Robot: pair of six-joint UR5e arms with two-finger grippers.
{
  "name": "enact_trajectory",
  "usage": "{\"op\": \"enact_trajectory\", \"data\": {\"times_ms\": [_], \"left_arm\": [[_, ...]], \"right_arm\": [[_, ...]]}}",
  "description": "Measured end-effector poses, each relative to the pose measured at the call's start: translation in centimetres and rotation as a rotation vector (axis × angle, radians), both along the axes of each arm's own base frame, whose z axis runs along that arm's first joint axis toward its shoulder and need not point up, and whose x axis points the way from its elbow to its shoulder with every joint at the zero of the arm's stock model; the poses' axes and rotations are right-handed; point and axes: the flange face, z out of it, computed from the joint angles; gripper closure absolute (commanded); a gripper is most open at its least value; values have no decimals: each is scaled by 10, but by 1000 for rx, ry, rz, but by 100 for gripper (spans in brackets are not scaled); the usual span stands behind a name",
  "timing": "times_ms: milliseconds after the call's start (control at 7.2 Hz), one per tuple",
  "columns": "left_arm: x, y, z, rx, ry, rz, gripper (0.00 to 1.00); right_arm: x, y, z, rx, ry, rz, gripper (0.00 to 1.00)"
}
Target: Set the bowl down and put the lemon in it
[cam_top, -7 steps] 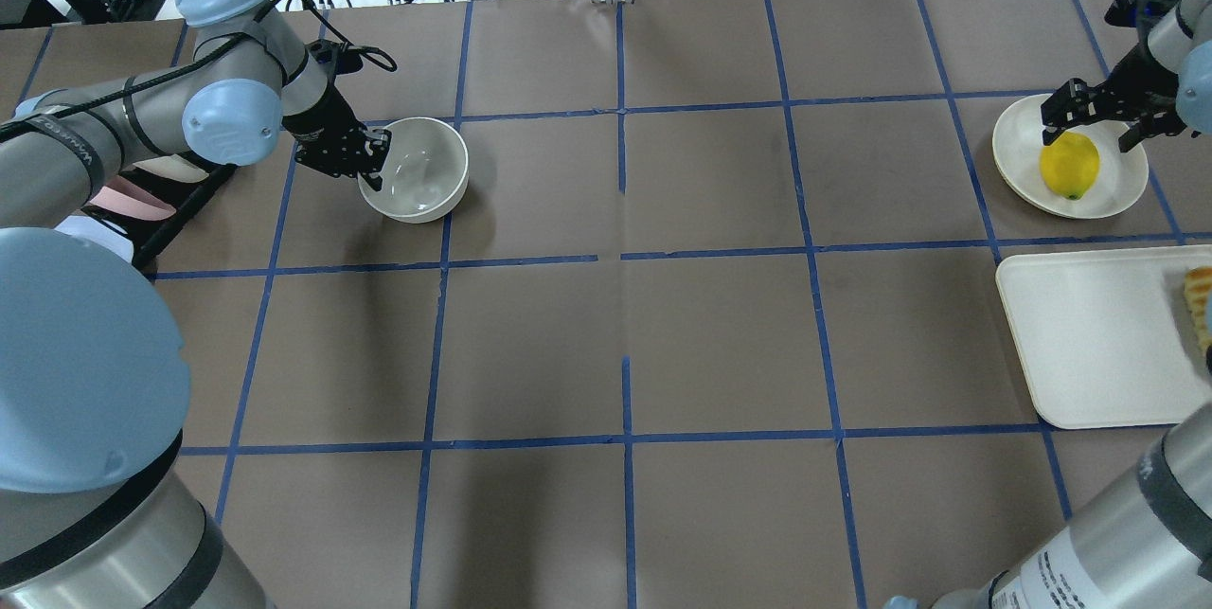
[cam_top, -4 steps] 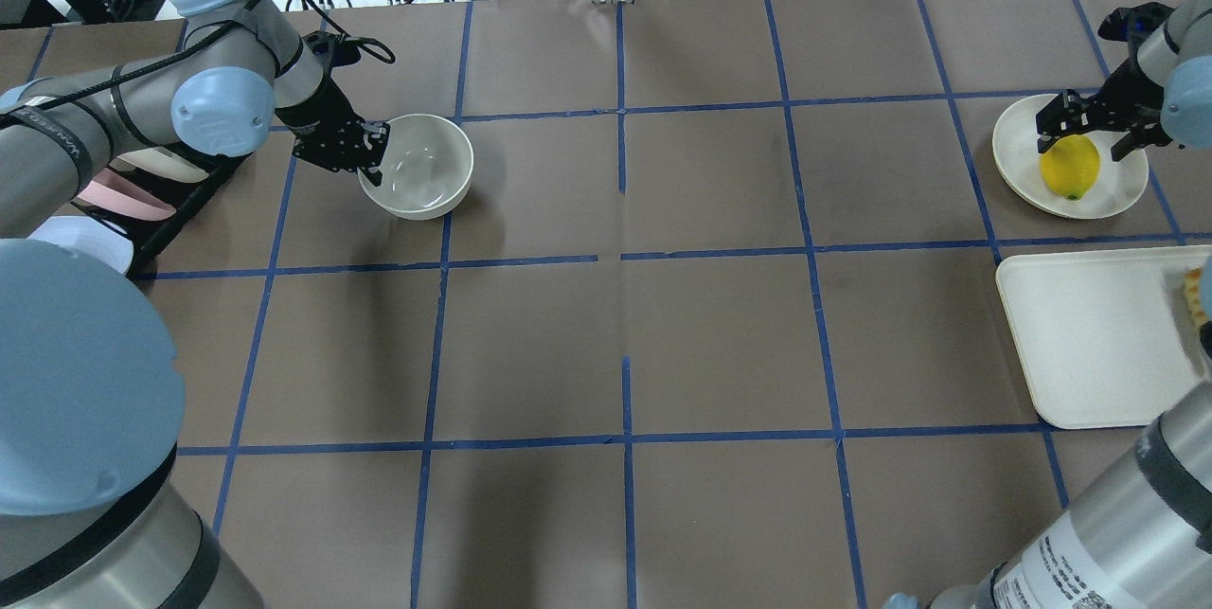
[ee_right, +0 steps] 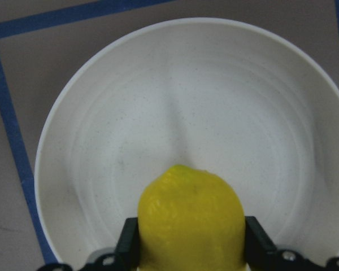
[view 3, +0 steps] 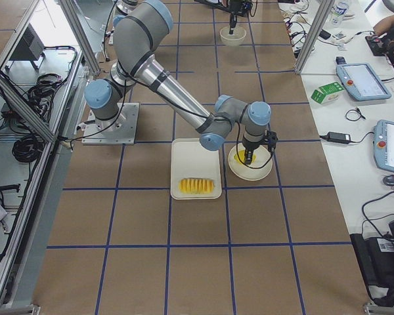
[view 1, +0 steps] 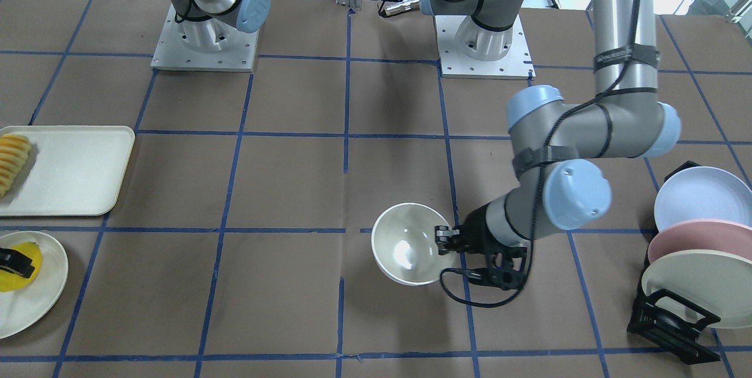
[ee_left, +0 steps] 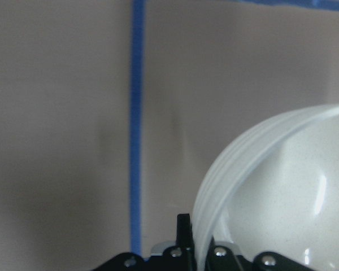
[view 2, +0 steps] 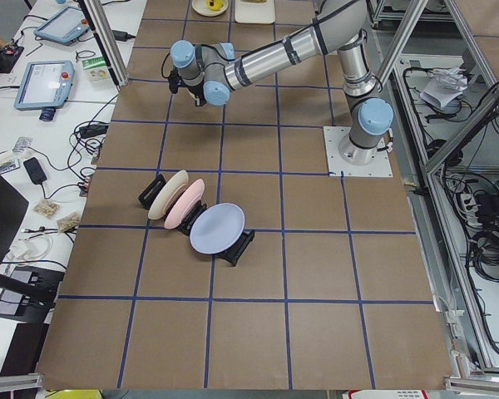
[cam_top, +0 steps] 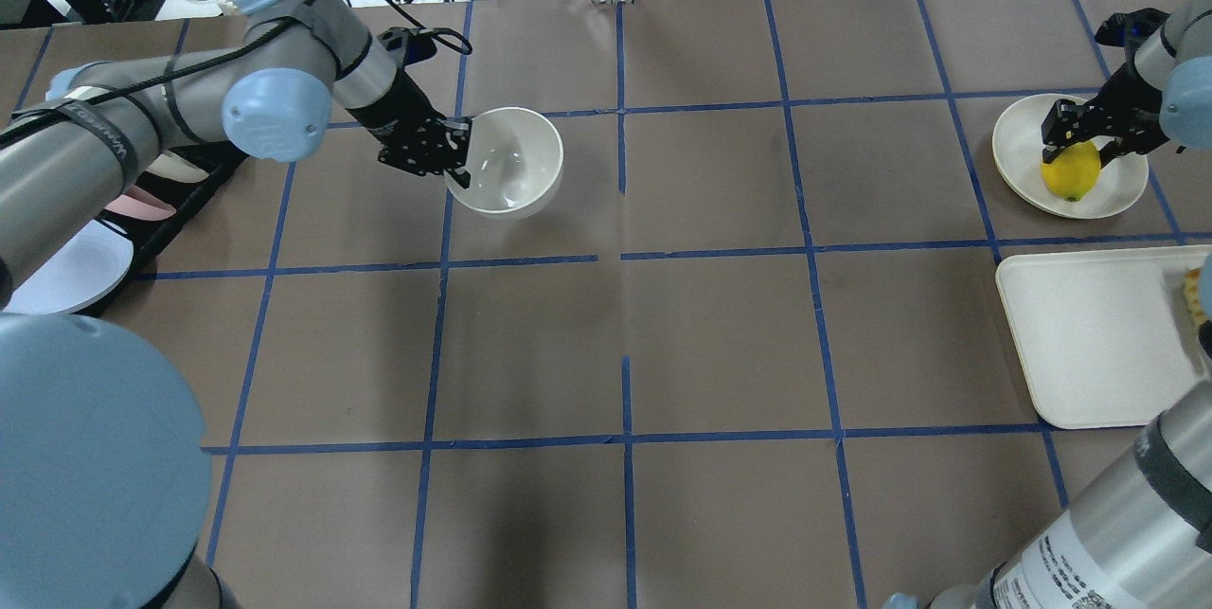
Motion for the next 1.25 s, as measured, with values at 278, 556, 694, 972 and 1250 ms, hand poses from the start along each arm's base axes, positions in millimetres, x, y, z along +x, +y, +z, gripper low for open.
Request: {"op": "enact_trajectory", "data": {"times_ms": [278, 556, 694, 972, 1250], "left_arm": [[-77, 39, -23, -29, 0, 8, 100], [-97, 66, -48, -45, 2, 30, 100], [-100, 70, -51, -56, 2, 37, 94], [-99, 71, -51, -68, -22, 38, 0], [-91, 69, -47, -83, -89, 35, 0]], "right_arm": [[4, 8, 22, 27, -6, -3, 100], [25, 20, 72, 48, -29, 15, 100], [46, 23, 91, 54, -34, 41, 100], [100, 29, 127, 62, -37, 115, 100], [152, 33, 148, 65, -36, 180, 100]]}}
